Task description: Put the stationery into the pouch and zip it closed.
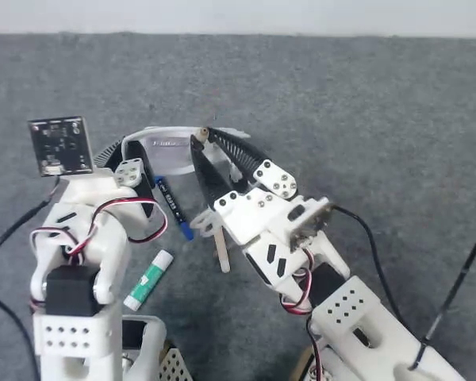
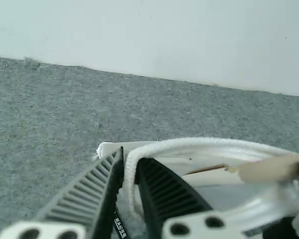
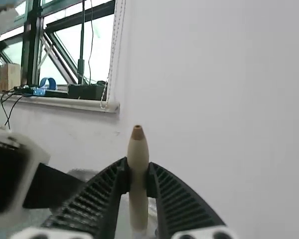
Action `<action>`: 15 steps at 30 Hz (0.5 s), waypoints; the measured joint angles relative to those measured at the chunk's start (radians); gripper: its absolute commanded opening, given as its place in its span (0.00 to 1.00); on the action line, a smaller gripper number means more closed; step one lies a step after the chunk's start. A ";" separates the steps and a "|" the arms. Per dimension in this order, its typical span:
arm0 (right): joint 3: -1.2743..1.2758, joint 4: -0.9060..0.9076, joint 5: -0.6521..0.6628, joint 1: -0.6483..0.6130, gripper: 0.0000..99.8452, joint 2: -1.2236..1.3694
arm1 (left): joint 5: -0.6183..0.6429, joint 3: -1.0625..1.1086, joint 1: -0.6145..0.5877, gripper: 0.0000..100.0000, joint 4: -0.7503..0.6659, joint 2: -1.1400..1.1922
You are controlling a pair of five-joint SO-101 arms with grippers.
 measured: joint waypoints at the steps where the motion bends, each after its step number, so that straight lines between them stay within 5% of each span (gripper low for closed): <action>1: 0.000 0.018 0.002 0.000 0.01 0.000 | 0.000 0.000 0.000 0.01 0.000 0.000; 6: 0.000 0.083 0.003 0.000 0.02 0.000 | 0.000 0.000 0.000 0.01 0.000 0.000; 12: 0.000 0.098 0.003 0.000 0.20 0.000 | 0.000 0.023 -0.002 0.01 0.000 0.000; 15: 0.000 0.132 0.003 -0.002 0.16 -0.002 | 0.000 0.026 0.003 0.01 0.000 0.000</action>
